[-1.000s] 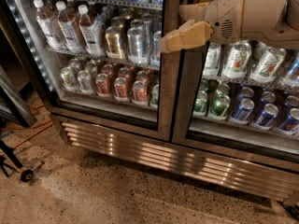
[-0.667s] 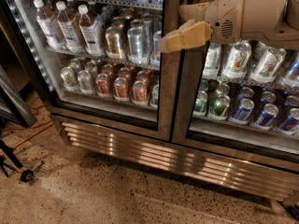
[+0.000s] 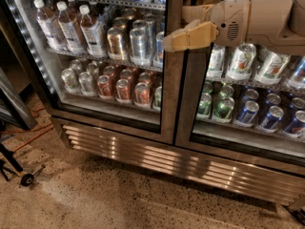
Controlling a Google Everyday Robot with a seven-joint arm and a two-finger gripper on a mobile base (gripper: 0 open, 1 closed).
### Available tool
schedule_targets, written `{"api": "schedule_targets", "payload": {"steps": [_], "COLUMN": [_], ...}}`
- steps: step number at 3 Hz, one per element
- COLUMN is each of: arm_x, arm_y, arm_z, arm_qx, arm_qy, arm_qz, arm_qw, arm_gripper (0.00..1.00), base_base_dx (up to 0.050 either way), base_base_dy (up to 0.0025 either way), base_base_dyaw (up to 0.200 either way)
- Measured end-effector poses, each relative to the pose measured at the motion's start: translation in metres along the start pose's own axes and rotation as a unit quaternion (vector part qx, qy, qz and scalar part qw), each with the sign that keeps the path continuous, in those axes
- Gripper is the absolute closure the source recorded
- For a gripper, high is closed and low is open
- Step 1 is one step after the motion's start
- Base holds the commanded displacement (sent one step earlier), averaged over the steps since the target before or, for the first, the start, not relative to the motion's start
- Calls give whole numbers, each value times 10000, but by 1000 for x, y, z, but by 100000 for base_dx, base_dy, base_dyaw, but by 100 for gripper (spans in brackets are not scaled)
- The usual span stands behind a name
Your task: Open left fridge door
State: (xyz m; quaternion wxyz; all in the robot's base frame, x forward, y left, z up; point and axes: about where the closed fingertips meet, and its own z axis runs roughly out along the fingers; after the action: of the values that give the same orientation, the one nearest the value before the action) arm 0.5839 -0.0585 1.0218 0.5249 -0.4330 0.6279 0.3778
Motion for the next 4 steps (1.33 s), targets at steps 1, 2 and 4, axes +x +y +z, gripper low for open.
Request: {"api": "schedule_targets", "payload": {"steps": [1,2,4], "arm_x": [-21,-21,-21], "arm_y": [4,4,4], "arm_z": [-3,-3,-3], "arm_qx": [98,98,98], "arm_qy": [7,7,7], "arm_qz": [-218,-218,-219], "arm_qw": [9997,9997,9997], "arm_gripper": [0,0,19], "base_base_dx": [0,0,0], "base_base_dy": [0,0,0], "base_base_dyaw": [0,18601,0]}}
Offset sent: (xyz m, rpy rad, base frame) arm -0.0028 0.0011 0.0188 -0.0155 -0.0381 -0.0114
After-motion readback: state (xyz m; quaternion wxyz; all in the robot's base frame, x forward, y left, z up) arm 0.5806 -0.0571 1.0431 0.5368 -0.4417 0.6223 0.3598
